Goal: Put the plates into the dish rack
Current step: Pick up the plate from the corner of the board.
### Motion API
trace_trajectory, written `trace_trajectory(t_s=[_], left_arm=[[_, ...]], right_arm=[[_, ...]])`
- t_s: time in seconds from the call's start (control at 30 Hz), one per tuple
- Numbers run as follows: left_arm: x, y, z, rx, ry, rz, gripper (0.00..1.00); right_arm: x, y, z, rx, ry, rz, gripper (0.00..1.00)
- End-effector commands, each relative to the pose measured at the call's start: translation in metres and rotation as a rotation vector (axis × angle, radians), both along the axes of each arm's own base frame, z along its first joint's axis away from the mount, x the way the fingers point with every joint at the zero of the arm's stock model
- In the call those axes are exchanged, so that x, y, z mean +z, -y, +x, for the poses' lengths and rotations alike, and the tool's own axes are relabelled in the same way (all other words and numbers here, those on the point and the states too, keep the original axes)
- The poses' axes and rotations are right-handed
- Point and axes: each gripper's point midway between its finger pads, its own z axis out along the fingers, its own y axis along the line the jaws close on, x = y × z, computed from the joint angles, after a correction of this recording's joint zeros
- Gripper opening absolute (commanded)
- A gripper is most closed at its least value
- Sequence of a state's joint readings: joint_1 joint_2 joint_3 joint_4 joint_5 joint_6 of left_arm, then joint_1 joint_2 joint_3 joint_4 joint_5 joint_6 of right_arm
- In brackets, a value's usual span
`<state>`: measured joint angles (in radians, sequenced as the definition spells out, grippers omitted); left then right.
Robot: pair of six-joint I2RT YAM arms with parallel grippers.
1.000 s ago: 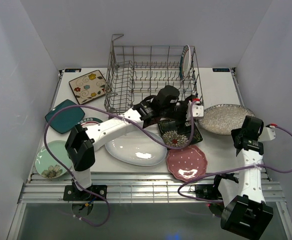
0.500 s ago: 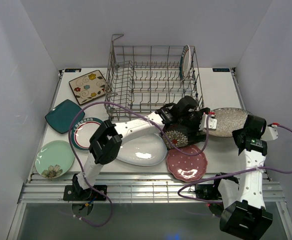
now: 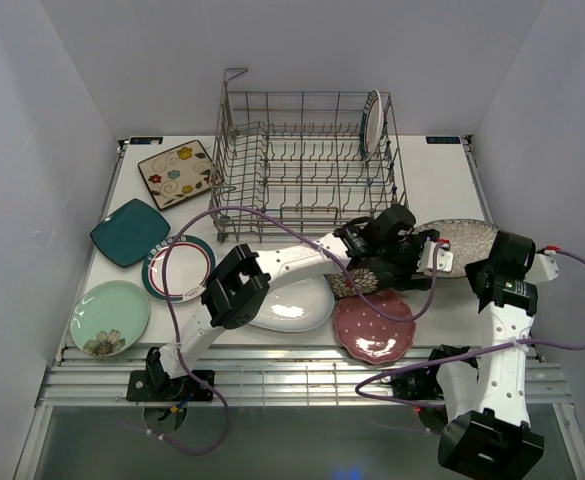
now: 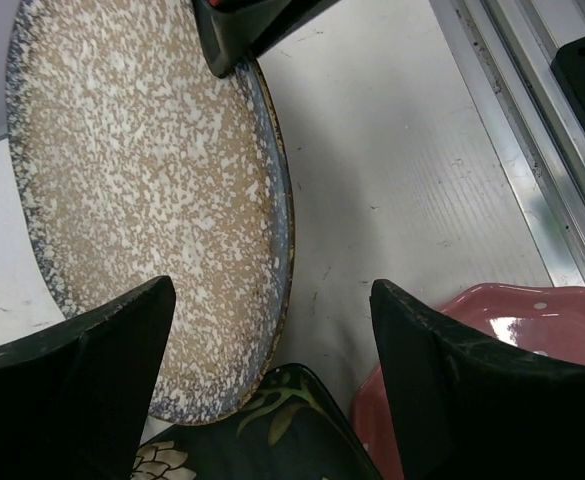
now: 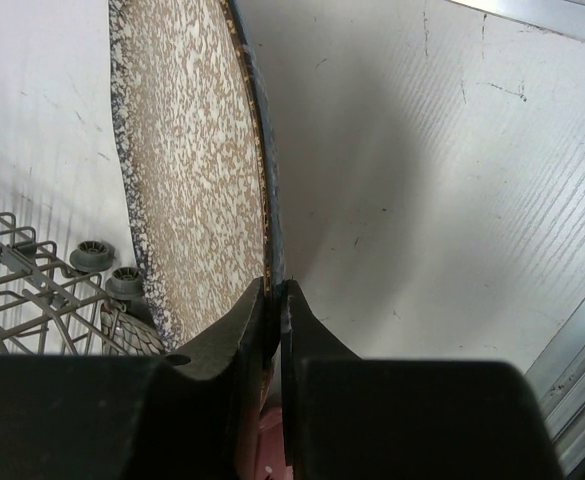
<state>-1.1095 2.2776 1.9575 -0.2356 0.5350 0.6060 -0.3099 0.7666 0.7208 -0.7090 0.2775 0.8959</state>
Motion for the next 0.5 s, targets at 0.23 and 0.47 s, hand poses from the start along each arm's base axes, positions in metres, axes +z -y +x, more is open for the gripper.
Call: trace_trajectory(t_s=[0.23, 0.47], left_arm=[[0.005, 0.023, -0.017, -0.031, 0.073, -0.027, 0.76], [0.002, 0.03, -0.016, -0.016, 0.066, -0.028, 0.57]], right_arm=[[0.066, 0.006, 0.023, 0.023, 0.18, -0.078, 0.08], [0.061, 0.011, 0.021, 0.015, 0.146, -0.094, 0.08]])
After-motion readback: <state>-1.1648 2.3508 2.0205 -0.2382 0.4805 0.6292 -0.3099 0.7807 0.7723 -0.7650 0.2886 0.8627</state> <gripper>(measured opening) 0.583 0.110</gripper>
